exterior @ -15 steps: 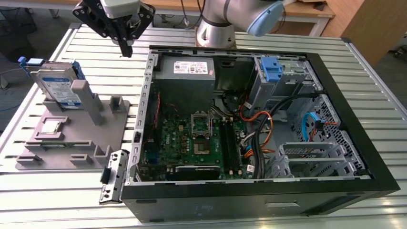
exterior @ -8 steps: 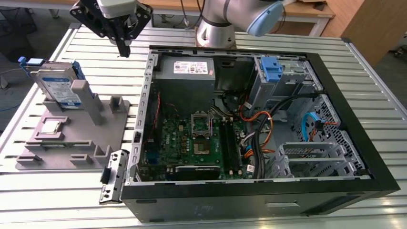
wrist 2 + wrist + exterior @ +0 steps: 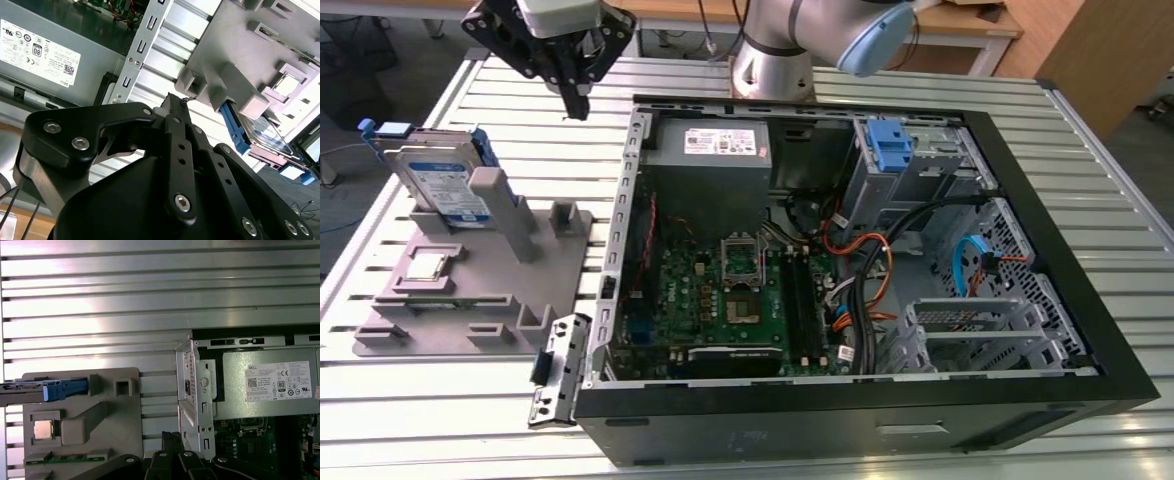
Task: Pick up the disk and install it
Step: 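Reach for the disk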
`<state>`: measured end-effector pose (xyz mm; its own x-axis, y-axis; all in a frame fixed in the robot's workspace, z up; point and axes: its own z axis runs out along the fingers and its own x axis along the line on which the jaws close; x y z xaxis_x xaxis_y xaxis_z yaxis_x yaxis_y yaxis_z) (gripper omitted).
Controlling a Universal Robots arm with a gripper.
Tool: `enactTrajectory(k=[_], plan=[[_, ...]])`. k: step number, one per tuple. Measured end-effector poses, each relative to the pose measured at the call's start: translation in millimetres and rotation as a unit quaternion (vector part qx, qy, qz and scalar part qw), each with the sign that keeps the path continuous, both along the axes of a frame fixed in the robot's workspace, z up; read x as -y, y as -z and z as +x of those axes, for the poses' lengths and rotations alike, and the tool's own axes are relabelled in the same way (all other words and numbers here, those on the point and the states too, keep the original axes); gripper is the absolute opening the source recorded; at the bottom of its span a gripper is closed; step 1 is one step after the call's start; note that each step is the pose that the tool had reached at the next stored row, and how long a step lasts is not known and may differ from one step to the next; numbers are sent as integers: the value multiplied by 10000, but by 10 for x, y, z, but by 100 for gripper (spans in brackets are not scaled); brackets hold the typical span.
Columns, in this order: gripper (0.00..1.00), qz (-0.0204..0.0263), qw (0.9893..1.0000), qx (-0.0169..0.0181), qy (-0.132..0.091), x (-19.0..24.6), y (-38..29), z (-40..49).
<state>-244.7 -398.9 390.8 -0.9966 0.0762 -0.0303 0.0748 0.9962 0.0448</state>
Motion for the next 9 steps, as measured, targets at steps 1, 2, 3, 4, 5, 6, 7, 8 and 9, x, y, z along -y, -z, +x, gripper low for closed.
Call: enactTrajectory(k=[1,2,3,4,5,6,7,8,9], plan=[[11,0,10000,0,0,0,0,0],[11,0,10000,0,0,0,0,-2],[11,0,10000,0,0,0,0,-4],[11,0,10000,0,0,0,0,-7],[11,0,10000,0,0,0,0,-10],[11,0,10000,0,0,0,0,-13],[11,0,10000,0,0,0,0,-18],[11,0,10000,0,0,0,0,-24],[11,0,10000,0,0,0,0,-32]])
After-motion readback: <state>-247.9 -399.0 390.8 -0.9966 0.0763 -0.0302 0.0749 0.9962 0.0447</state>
